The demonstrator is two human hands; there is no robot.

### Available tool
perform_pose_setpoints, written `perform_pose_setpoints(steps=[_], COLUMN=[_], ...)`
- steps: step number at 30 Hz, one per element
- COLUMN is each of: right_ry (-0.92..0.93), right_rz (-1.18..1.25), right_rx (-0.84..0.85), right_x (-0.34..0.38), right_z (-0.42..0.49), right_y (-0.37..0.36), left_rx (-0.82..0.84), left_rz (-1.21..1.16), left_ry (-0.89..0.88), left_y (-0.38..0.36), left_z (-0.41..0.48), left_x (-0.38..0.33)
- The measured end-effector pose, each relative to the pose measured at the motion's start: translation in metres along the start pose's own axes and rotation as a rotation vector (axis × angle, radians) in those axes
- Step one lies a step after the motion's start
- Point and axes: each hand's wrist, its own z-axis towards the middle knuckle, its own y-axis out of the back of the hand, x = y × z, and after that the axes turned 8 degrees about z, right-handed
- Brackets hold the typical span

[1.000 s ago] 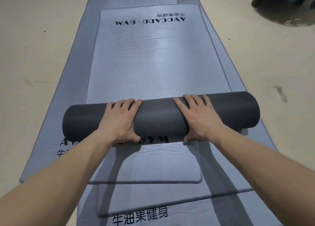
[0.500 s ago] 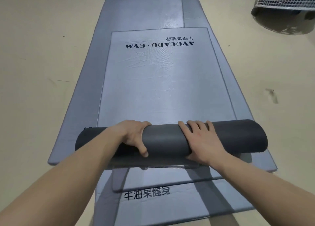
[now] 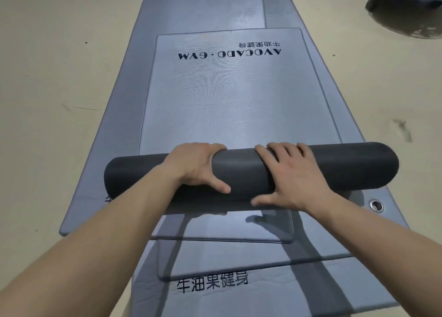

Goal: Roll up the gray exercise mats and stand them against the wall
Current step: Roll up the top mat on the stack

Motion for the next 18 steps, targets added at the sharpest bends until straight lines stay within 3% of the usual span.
perform_pose_setpoints(steps=[3,6,8,12,15,18], right_ry=[-0.072,-0.084,-0.118,-0.233,-0.158,-0.198], right_rz=[0.104,0.116,0.068,0.108,0.103,0.116], right_rx=[-0.077,0.008,-0.039,-0.235,-0.18,-0.126], right_x=[-0.007,-0.019,-0.02,-0.005,-0.01,-0.019], right_z=[0.03,0.078,0.098,0.078,0.074,0.107], right_y=[-0.003,0.001,-0.006,-0.032,-0.04,-0.026], left_rx=[-0.245,-0.508,-0.468,-0.341,-0.29,-0.41], left_rz=[0.138,0.215,0.111,0.031,0.025,0.065], left_ry=[0.073,0.253,0.345,0.343,0.337,0.356], left_y=[-0.008,-0.036,-0.041,-0.016,-0.008,0.002], left_z=[0.002,-0.004,0.009,0.051,0.068,0.078], left_x=[0.005,-0.001,0.002,0.022,0.031,0.024])
